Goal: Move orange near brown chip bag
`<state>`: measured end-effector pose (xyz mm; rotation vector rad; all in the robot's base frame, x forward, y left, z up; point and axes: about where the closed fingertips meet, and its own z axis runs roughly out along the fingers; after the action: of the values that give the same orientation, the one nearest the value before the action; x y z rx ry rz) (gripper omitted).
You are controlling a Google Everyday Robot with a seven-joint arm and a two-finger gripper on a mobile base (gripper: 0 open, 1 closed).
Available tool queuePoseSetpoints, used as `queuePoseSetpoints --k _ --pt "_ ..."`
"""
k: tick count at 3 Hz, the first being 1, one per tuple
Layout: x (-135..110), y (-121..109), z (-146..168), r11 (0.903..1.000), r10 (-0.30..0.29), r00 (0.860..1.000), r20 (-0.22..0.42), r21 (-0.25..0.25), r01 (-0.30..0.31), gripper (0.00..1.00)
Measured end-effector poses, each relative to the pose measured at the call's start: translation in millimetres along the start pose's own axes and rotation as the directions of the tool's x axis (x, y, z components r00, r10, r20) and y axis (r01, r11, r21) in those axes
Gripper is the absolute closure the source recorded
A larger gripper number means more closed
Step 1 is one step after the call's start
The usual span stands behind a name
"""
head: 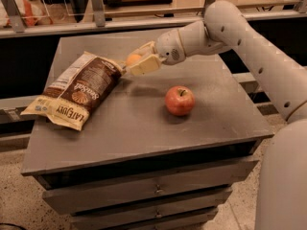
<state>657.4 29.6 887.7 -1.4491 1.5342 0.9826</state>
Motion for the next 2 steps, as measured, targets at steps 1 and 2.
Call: queuePoseSetpoints --k 1,2 --pt "-4.3 10.8 21.3 0.9981 -0.014 1.0 -0.017 -0.06 0.013 1.0" --pt "-9.3 27.2 34.2 0.997 -0.022 1.0 -0.011 -0.075 0.021 1.0"
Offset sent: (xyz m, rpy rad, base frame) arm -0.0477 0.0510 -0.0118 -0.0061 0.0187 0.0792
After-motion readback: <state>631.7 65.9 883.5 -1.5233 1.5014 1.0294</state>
